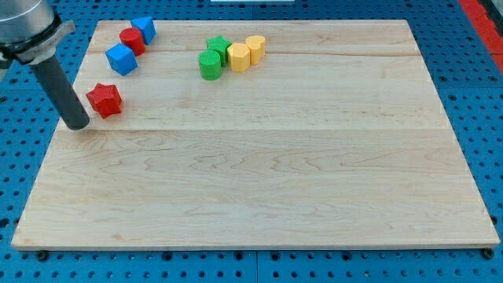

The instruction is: Place the red star towards the bottom right side of the blue cube

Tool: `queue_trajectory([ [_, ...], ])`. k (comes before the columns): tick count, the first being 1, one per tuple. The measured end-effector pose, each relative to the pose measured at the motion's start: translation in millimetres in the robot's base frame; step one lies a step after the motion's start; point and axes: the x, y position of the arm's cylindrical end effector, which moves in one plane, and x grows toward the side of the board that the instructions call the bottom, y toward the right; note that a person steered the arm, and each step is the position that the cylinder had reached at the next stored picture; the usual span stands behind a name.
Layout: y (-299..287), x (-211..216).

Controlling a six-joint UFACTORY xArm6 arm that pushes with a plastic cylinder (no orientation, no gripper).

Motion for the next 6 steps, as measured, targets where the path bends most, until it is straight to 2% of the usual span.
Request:
queue_trajectory([
  [1, 25.0, -21.5],
  [3, 26.9, -59.0],
  [5, 30.9, -9.9],
  [6, 40.4, -22.4],
])
